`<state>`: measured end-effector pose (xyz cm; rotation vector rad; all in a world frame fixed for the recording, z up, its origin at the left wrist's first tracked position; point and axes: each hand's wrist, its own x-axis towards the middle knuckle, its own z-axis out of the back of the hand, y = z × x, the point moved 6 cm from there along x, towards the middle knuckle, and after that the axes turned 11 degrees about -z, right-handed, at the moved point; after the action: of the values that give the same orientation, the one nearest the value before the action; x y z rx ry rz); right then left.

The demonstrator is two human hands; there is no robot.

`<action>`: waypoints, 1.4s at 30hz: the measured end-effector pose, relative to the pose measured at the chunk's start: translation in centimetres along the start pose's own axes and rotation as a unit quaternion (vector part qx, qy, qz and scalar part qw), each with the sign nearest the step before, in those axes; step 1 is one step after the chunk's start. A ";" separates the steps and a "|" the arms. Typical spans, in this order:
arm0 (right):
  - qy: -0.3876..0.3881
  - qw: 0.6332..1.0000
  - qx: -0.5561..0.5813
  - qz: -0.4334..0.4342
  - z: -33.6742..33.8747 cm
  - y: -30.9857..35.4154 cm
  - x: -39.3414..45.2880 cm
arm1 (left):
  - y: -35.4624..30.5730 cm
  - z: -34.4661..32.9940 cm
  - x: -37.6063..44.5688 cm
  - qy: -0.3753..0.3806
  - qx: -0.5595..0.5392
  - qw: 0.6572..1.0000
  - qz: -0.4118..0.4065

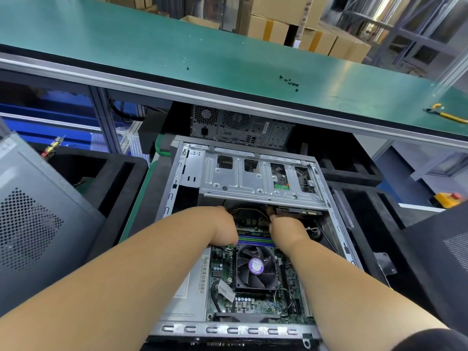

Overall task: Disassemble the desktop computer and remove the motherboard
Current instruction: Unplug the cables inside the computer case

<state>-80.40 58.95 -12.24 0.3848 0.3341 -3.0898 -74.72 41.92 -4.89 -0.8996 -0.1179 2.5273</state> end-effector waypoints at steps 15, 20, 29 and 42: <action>0.104 0.993 -0.059 0.009 -0.5 0.1 0.8 | -3.5 0.3 3.1 0.027 0.112 0.990 -0.086; 0.088 0.996 -0.020 -0.006 -0.3 0.0 0.7 | -4.2 -0.2 5.7 0.079 0.112 0.988 -0.072; 0.044 0.998 0.041 -0.031 0.2 -0.1 0.2 | -2.4 -1.1 7.4 0.095 0.060 0.992 -0.061; 0.016 0.993 0.107 -0.040 0.3 -0.6 -0.3 | -2.3 -1.0 7.7 0.074 0.034 0.996 -0.041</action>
<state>-80.24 59.44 -11.72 0.4340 0.0168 -3.2113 -78.51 47.35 -9.60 -1.0281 -0.0213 2.3650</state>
